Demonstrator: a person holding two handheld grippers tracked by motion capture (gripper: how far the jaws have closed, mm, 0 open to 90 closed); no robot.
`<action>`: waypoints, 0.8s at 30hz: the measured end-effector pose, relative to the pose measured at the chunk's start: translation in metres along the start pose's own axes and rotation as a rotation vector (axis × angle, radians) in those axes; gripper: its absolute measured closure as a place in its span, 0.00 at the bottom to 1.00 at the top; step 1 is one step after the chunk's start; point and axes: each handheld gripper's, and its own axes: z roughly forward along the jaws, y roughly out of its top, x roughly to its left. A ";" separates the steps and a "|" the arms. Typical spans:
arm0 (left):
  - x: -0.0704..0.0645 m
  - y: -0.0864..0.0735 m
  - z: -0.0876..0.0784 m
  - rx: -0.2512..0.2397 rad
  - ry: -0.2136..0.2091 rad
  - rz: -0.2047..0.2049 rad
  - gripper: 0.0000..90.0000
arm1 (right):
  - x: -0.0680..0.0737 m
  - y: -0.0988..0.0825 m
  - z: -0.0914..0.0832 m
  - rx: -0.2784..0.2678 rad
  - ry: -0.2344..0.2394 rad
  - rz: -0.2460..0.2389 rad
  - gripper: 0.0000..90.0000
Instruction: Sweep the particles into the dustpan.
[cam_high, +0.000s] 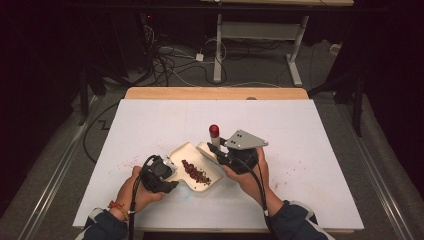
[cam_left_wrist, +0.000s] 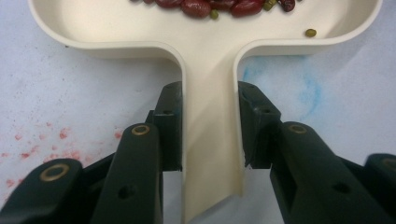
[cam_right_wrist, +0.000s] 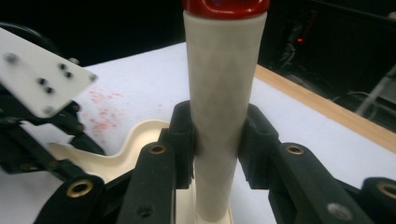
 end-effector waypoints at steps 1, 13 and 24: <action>0.000 0.000 0.000 0.000 -0.002 0.000 0.71 | 0.000 0.001 -0.001 -0.004 0.020 0.012 0.78; 0.000 0.000 0.001 0.004 0.000 0.000 0.71 | -0.006 0.009 -0.016 -0.049 -0.013 0.006 0.78; 0.000 0.000 0.003 0.001 0.000 -0.007 0.71 | 0.010 0.002 -0.004 -0.014 0.029 -0.031 0.78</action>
